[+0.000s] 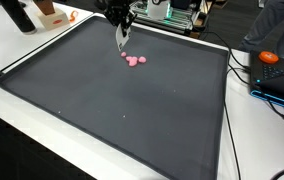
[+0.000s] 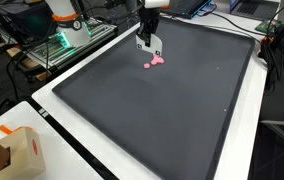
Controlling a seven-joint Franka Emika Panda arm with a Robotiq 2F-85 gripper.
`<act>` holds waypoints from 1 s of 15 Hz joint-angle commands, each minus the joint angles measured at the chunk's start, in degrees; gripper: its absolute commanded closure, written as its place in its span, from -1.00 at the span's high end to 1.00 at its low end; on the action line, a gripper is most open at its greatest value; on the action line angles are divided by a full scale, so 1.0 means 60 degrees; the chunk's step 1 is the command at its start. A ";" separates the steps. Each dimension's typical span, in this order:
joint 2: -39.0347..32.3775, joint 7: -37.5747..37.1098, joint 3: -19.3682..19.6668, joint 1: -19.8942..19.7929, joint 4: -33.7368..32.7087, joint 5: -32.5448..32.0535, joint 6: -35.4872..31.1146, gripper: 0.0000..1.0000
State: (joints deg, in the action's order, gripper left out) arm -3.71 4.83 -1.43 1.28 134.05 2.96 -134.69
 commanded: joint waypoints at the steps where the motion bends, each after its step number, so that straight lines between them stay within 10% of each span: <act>1: 0.0915 -0.0608 -0.0238 0.0303 0.0309 -0.0775 0.0530 -0.98; 15: 0.1980 -0.0643 -0.0986 0.0841 -0.0181 -0.0759 0.1478 -0.93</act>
State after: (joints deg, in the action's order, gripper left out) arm 8.17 1.03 -7.63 6.01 133.05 -1.54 -125.95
